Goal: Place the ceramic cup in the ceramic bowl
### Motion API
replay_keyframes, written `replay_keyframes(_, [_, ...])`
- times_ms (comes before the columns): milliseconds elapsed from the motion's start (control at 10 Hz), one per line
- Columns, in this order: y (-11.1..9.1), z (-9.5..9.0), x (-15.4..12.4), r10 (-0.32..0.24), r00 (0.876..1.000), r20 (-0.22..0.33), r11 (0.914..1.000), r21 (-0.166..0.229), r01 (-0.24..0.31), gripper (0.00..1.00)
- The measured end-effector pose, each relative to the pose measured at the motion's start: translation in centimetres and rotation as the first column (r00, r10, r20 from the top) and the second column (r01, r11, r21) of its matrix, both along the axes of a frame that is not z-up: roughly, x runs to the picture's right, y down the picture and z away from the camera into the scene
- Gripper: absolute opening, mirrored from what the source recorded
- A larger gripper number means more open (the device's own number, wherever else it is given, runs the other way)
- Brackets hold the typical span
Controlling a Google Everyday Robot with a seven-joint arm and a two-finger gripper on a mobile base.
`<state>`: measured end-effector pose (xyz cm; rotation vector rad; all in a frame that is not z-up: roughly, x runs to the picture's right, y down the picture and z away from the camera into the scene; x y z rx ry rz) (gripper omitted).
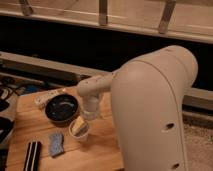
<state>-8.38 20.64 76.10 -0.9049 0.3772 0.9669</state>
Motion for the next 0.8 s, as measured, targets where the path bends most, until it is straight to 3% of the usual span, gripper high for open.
replay_keyframes(300, [-0.22,0.58,0.06,-0.002,1.000,-0.003,1.0000,-0.004,0.002,0.64])
replay_keyframes(800, [-0.28,0.02,0.05,-0.004,1.000,0.004,0.9999,-0.016,0.004,0.14])
